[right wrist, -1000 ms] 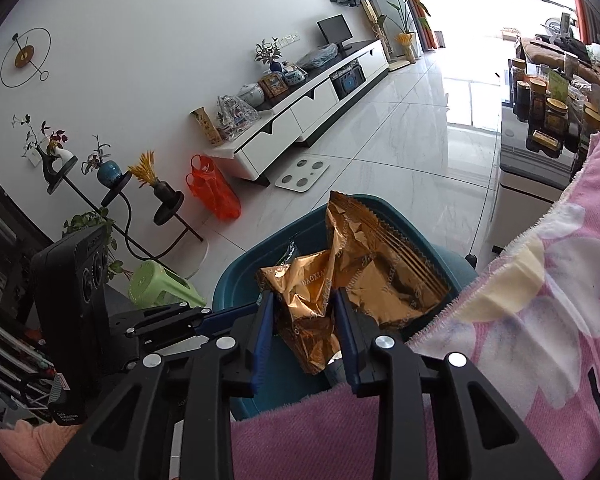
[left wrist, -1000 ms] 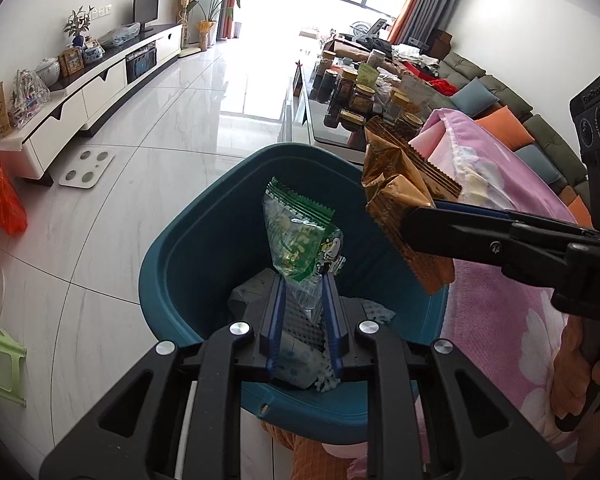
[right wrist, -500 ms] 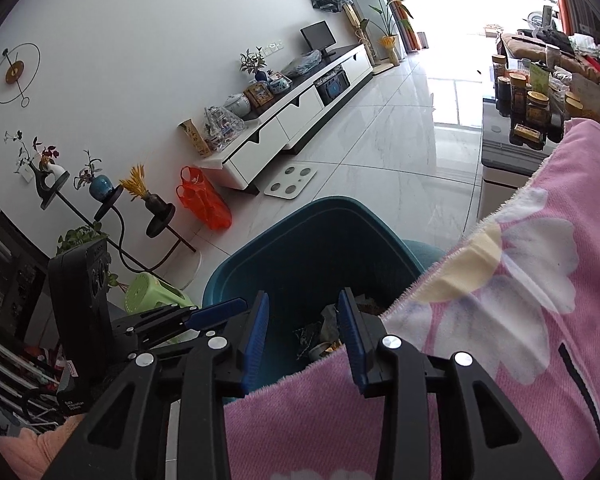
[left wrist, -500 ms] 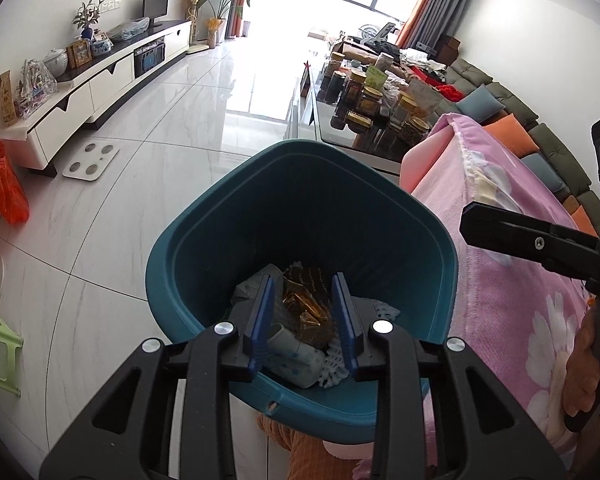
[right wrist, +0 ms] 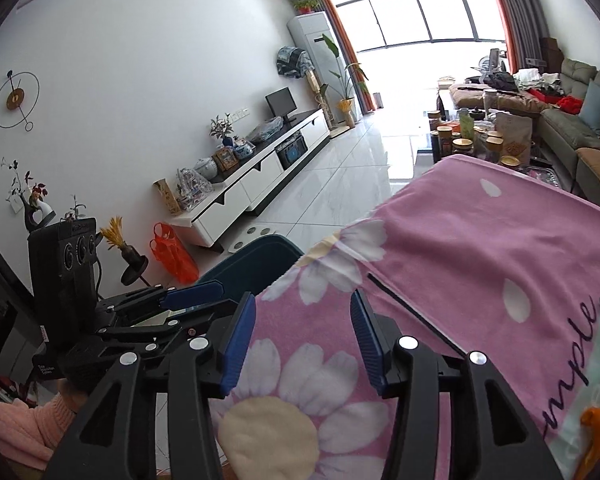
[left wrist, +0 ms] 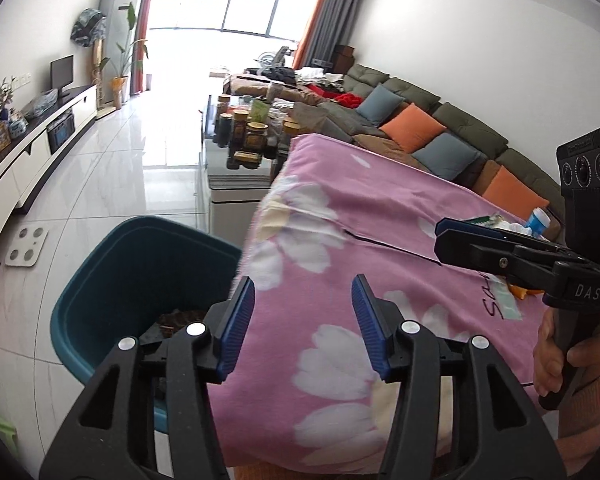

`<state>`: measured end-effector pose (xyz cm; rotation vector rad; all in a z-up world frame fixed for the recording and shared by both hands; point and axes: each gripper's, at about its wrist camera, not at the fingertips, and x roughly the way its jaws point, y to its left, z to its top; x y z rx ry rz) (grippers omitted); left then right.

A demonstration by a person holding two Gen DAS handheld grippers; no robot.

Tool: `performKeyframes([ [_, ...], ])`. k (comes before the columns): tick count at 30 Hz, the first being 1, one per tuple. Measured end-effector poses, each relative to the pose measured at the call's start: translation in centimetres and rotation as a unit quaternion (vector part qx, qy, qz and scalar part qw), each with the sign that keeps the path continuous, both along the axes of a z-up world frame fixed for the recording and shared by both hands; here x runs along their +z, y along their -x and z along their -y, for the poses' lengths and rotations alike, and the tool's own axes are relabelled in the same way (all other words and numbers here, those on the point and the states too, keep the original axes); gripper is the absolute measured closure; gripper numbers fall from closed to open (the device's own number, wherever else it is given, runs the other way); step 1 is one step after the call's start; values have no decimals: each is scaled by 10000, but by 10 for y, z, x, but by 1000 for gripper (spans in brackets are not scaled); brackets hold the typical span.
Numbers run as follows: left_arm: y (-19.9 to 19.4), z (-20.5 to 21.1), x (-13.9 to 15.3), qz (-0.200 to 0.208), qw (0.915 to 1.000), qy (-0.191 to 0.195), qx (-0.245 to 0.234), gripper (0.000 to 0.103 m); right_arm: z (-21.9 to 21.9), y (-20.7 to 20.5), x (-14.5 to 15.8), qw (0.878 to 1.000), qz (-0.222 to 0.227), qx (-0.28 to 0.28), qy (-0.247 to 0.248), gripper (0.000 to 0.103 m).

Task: Collect trash
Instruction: 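Move both open tools back over the trash on the table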

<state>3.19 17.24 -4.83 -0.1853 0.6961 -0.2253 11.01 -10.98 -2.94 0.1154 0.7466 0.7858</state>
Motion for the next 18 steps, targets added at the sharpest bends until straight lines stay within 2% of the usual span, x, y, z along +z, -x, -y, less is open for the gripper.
performKeyframes([
  [9, -11, 101, 3, 2, 9944, -73, -1055, 53, 109, 21, -2, 9914, 142, -1299, 14, 56],
  [18, -26, 191, -5, -150, 9808, -208, -1936, 53, 198, 36, -8, 9672, 257, -2526, 44, 56],
])
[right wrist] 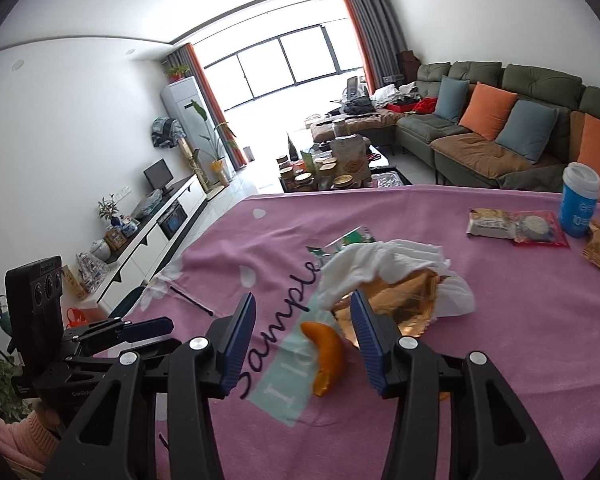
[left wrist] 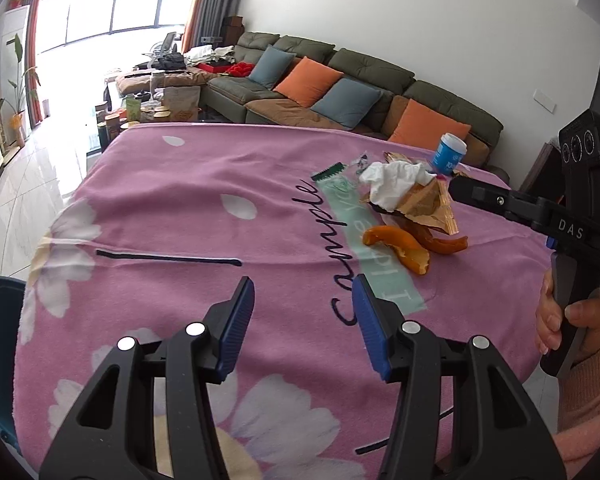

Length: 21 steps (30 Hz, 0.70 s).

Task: Collect trash
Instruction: 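Move both open tools back over the trash on the table, then grasp an orange peel with the left tool while the right tool grasps another peel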

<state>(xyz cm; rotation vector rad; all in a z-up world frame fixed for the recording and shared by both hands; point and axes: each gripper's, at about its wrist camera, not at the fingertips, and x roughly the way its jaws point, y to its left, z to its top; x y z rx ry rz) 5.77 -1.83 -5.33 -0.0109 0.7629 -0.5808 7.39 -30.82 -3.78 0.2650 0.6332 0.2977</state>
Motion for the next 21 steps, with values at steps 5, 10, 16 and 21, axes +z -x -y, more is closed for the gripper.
performKeyframes([
  [5, -2, 44, -7, -77, 9989, -84, -454, 53, 34, 3, -11, 9990, -80, -439, -21, 56],
  [10, -5, 81, -13, -191, 9965, -152, -796, 53, 51, 3, -28, 9977, -294, -601, 45, 56],
  [16, -18, 114, -23, -422, 9943, -250, -942, 52, 64, 8, -50, 9960, -664, -597, 41, 54],
  [21, -32, 132, -28, -630, 9934, -314, -907, 52, 63, 4, -61, 9947, -923, -456, -35, 53],
])
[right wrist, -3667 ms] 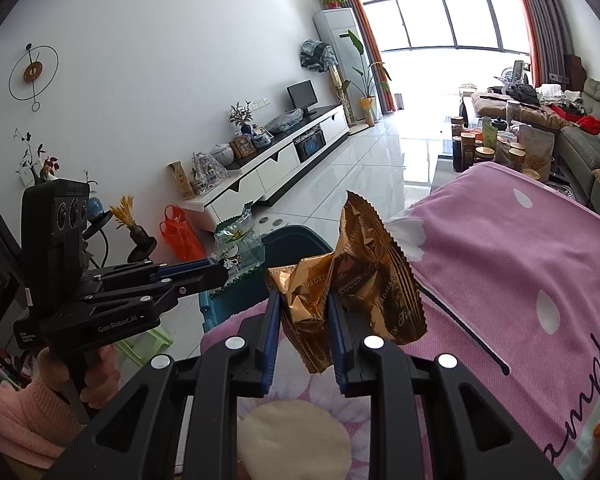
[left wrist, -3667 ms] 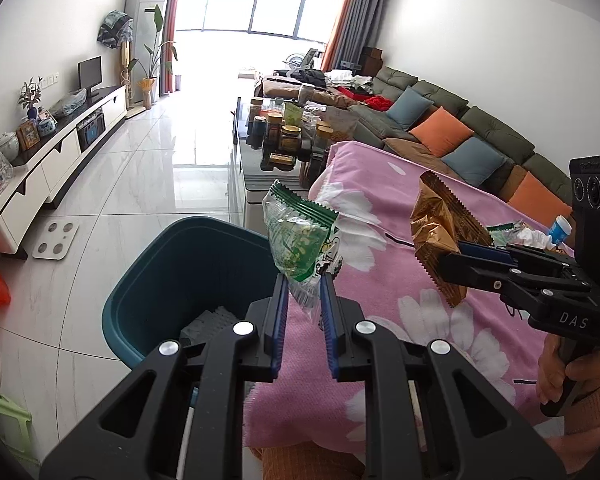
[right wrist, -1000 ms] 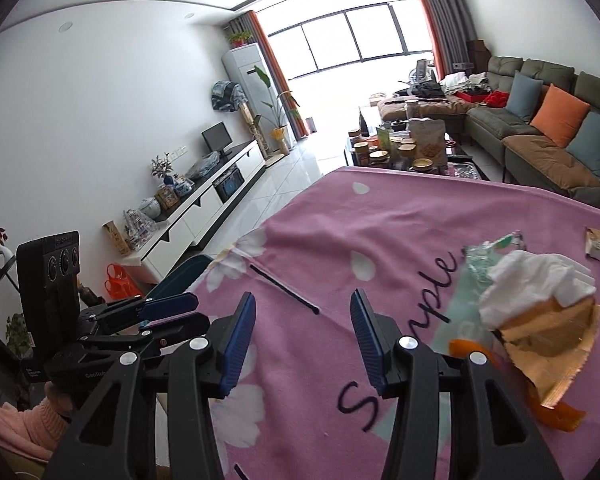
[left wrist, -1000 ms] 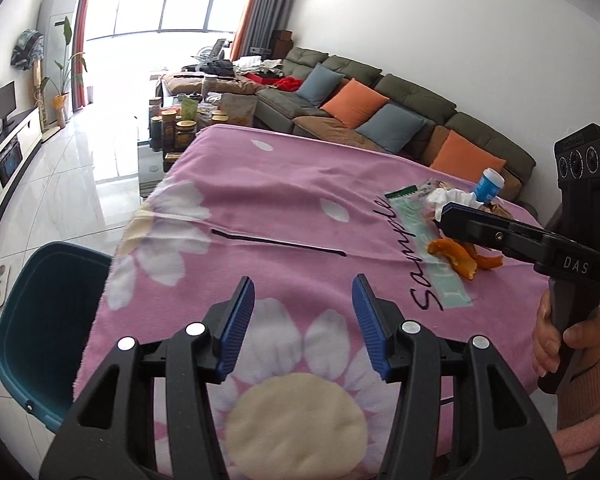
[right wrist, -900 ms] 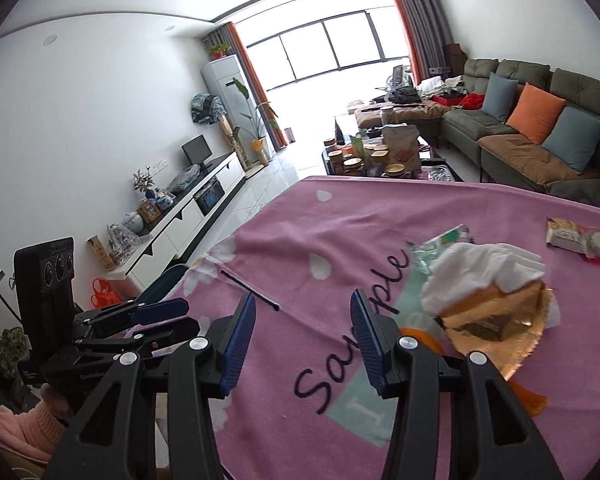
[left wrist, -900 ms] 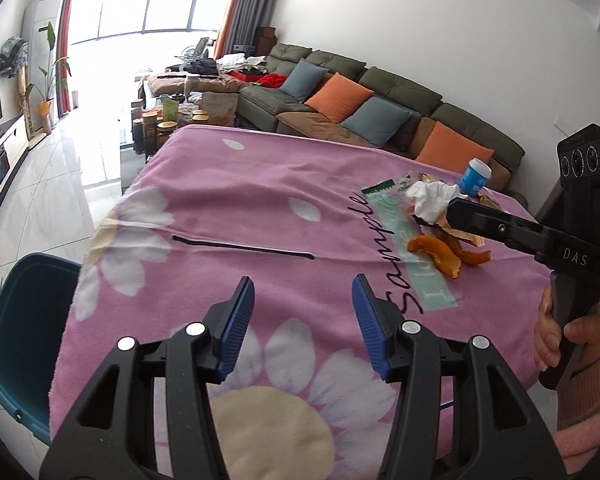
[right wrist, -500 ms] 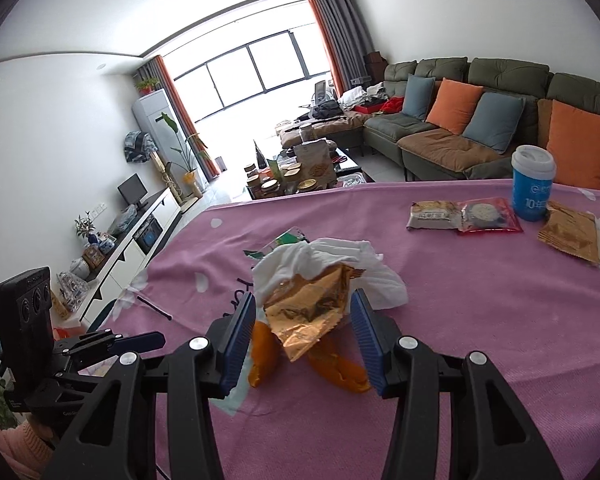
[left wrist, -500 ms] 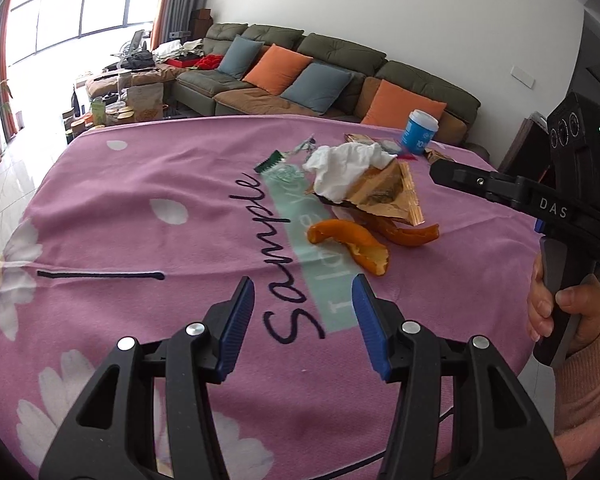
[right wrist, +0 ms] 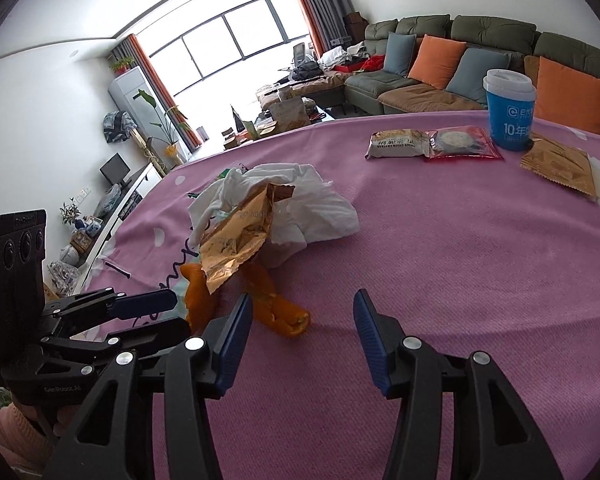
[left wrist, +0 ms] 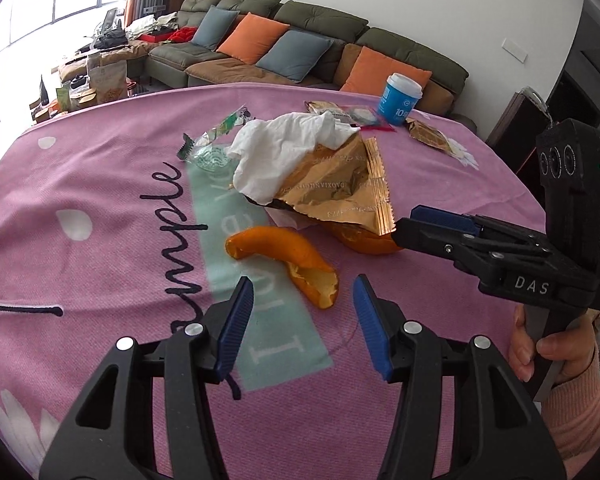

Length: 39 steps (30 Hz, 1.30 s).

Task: Collect trash
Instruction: 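Grasp an orange peel with the left tool while the right tool grasps another peel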

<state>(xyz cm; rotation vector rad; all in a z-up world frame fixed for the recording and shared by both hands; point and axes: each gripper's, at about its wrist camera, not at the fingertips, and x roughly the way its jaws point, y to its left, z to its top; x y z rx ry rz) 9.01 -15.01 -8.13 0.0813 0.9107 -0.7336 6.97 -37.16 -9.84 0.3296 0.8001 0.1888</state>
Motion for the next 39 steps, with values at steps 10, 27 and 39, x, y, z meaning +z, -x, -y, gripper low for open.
performKeyframes([
  [10, -11, 4, -8, -198, 9998, -41, 36, 71, -14, -1, -3, 9993, -163, 316, 116, 75],
  [27, 10, -39, 9, 46, 9997, 156, 198, 90, -25, 20, 7, 9974, -69, 705, -105, 87],
  [39, 39, -100, 29, 370, 9978, 154, 528, 90, -60, 26, 19, 9927, 94, 1160, -325, 87],
])
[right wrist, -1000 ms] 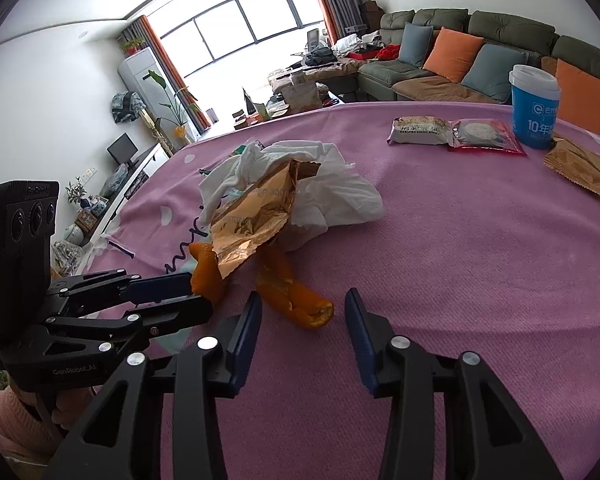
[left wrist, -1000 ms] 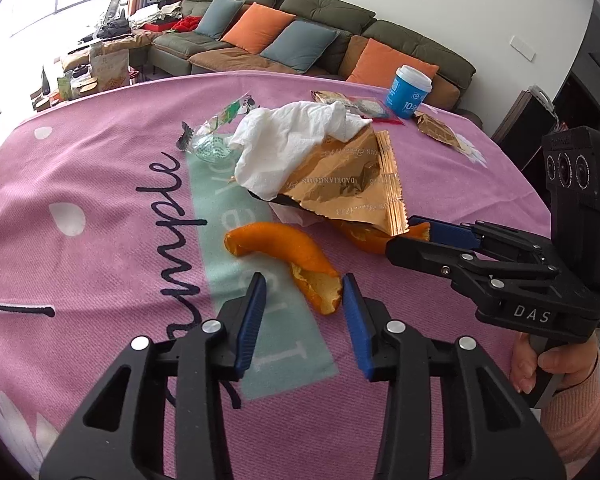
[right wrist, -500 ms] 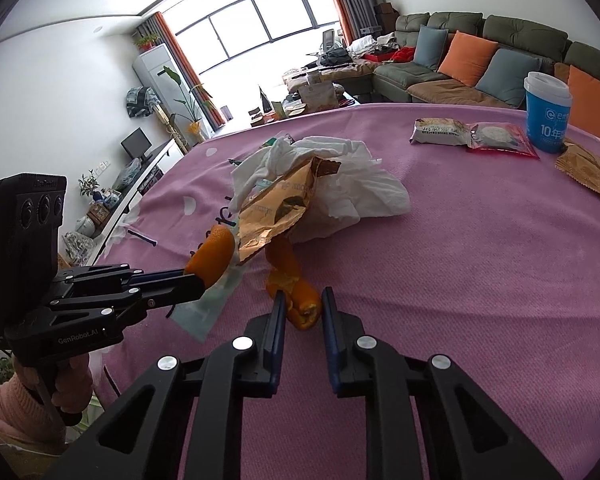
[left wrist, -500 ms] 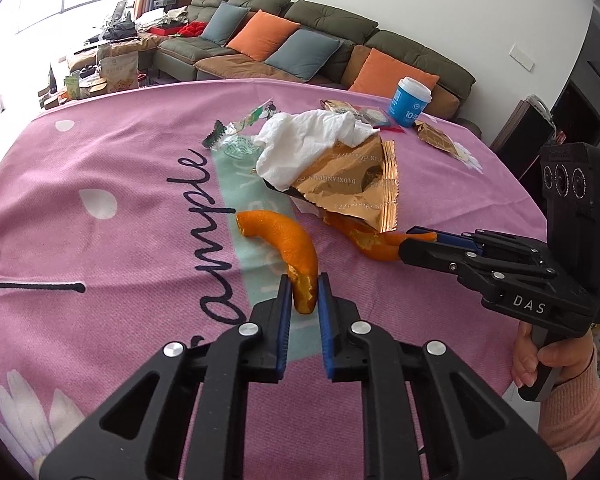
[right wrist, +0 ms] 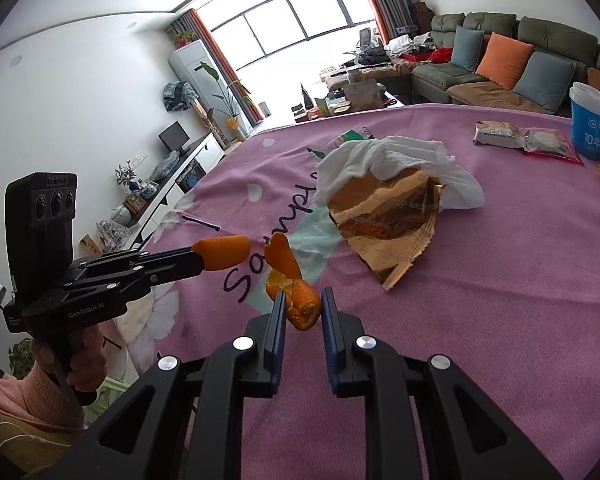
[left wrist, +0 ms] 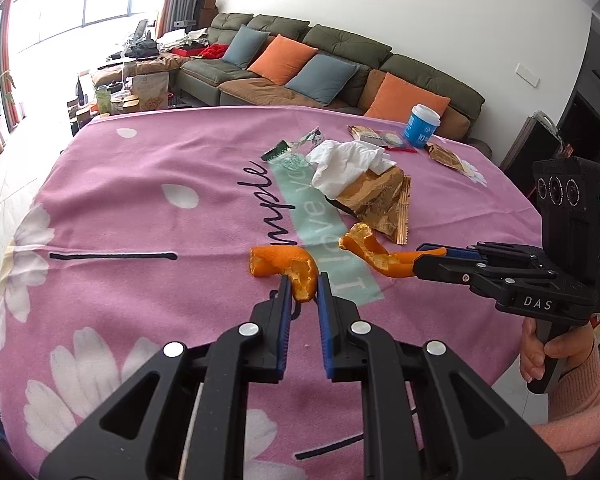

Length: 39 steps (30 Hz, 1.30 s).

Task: Collect trash
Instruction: 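Grasp an orange peel with the left tool while the right tool grasps another peel, then carry both orange peels over the teal bin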

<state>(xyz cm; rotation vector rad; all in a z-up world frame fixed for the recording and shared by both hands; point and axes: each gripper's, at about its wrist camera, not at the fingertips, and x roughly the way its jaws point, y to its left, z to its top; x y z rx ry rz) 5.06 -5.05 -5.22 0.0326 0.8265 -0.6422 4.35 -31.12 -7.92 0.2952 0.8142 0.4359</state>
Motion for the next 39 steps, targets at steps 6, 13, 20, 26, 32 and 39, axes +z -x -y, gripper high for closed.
performKeyframes([
  [6, 13, -26, 4, 87, 9997, -10, 212, 90, -23, -5, 3, 9996, 44, 237, -128, 87],
  [13, 23, -58, 9, 153, 9987, 39, 484, 91, -45, -10, 7, 9988, 78, 450, -195, 87],
  [20, 28, -79, 14, 243, 9971, 60, 723, 91, -67, -17, 12, 9974, 128, 646, -278, 87],
  [26, 31, -98, 19, 307, 9950, 68, 943, 91, -85, -24, 15, 9958, 183, 827, -350, 87],
  [32, 34, -115, 25, 386, 9926, 65, 1151, 91, -103, -30, 17, 9940, 199, 1017, -358, 87],
  [39, 36, -136, 28, 440, 9890, 73, 1408, 91, -121, -37, 21, 9918, 216, 1209, -367, 87],
])
